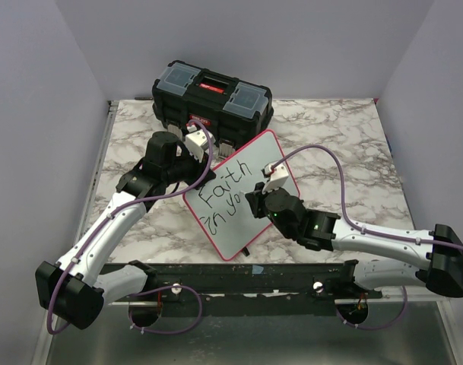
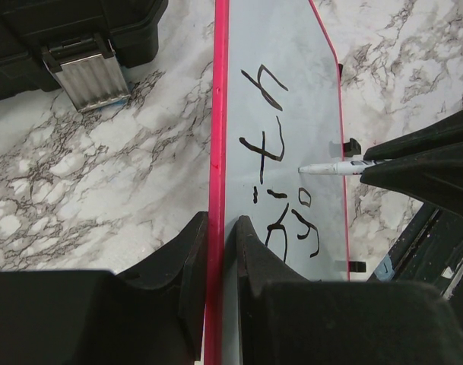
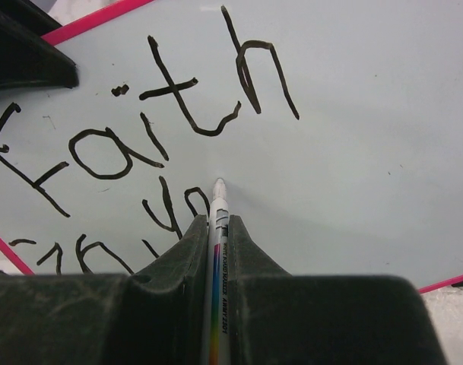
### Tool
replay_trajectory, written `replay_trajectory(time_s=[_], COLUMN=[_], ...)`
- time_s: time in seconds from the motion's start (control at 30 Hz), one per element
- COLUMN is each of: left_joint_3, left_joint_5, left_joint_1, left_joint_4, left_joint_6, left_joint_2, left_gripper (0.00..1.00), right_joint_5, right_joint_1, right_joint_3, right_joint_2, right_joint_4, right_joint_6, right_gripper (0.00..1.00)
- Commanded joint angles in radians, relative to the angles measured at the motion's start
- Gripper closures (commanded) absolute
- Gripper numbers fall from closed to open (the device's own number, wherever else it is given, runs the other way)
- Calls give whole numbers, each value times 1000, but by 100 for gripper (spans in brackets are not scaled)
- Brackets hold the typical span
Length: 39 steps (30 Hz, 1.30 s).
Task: Write a sentence on the whiteboard
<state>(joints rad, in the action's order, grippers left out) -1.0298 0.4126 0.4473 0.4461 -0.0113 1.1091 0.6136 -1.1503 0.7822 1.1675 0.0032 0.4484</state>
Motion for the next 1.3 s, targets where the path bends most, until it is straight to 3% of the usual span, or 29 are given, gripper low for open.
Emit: replay_trajectory(time_s=[0.0,1.27], left_joint_3=[-5,-5], left_joint_5=[-32,-29], left_joint_1=[5,5], left_joint_4=[-15,-14], left_joint_6=[-47,-47], left_joint_2=[-6,-5], left_gripper=[100,100], right_joint_5=[-11,-38], right_joint_1=[8,11], right_joint_3=[-6,-111], right_joint_2=[14,-54], right_joint_4=[24,-43], right_joint_6=[17,102], right_gripper=[100,99])
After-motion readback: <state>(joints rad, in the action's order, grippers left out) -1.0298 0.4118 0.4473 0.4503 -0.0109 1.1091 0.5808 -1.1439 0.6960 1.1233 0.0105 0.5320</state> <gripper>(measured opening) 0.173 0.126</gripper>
